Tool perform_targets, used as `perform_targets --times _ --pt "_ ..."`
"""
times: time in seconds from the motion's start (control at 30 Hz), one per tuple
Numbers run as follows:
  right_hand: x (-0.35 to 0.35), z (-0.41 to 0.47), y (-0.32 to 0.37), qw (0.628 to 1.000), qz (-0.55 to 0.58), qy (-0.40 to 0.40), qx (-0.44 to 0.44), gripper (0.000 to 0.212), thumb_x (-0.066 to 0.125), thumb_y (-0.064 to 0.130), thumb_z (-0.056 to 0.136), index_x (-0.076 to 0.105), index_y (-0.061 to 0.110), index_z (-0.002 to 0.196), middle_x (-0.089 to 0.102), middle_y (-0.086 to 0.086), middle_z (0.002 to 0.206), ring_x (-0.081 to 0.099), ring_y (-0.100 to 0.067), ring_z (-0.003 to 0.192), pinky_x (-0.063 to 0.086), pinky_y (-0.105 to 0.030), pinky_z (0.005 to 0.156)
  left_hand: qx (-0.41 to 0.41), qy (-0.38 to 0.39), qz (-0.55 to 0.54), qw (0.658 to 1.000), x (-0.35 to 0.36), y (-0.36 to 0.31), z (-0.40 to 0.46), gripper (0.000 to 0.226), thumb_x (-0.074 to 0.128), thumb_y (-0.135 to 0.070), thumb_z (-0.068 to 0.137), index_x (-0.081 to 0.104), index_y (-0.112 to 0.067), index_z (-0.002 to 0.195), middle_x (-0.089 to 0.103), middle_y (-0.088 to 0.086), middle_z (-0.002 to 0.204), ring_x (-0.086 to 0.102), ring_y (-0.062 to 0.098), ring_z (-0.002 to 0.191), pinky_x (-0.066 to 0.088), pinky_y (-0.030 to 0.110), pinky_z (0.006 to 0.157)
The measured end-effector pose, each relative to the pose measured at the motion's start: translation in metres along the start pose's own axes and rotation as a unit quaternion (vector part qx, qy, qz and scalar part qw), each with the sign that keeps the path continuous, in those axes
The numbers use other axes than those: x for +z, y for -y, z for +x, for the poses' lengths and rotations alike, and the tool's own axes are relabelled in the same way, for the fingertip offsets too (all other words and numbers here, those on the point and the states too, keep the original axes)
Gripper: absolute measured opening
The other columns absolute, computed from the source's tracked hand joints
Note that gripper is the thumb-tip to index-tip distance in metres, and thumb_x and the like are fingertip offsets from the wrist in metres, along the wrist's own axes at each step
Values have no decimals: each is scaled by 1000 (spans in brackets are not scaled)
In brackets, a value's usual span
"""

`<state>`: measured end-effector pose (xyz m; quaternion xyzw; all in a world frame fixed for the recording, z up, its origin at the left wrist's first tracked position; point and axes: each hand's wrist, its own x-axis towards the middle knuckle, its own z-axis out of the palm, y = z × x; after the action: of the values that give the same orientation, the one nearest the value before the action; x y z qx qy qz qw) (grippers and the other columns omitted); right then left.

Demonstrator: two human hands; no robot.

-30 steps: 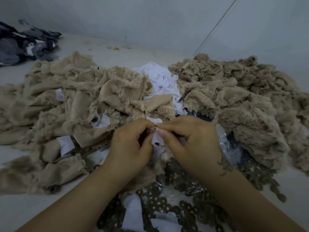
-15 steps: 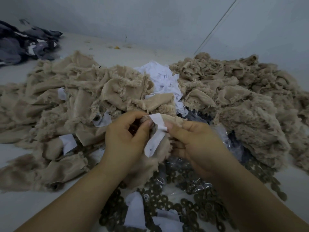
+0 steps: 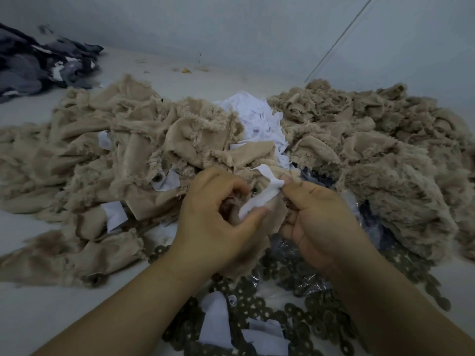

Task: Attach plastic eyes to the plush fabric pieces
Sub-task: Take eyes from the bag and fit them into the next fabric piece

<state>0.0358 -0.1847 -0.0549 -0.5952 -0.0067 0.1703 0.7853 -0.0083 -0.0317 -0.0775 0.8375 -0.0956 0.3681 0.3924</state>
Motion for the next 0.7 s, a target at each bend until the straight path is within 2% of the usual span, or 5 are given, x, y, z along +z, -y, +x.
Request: perform_targets --times 0.23,0.37,0.43,0.57,0.7 --pt "-1 5 -4 999 8 -37 -9 35 48 35 103 73 11 100 77 -13 99 75 -27 95 59 -42 77 -94 61 -122 986 -2 8 2 19 72 -26 80 75 -14 95 71 -5 90 64 12 87 52 31 76" --pt "0 1 -4 1000 -13 15 -10 47 57 48 88 71 8 109 77 -12 105 74 -25 100 61 -37 82 -113 18 -132 985 0 9 2 3 77 -16 83 76 -18 84 73 -5 80 66 11 77 54 31 71" --pt "2 -1 -5 997 -66 40 7 58 63 52 77 70 6 112 75 -17 108 72 -33 103 60 -46 87 -150 -10 -154 977 0 12 2 12 75 -14 85 75 -25 83 73 -7 78 68 11 74 56 28 67" --pt "4 -3 -6 990 -137 40 21 40 73 40 75 74 6 96 77 -16 93 75 -27 83 62 -33 63 -195 -38 -225 954 -1 16 4 11 73 -12 87 76 -23 84 75 -2 81 71 17 76 60 30 67" --pt "2 -2 -5 997 -77 29 -1 32 73 31 75 76 5 92 78 -13 91 76 -25 80 61 -30 60 -222 -41 -281 933 0 15 4 7 72 -21 84 77 -26 82 75 -1 82 70 16 76 57 31 67"
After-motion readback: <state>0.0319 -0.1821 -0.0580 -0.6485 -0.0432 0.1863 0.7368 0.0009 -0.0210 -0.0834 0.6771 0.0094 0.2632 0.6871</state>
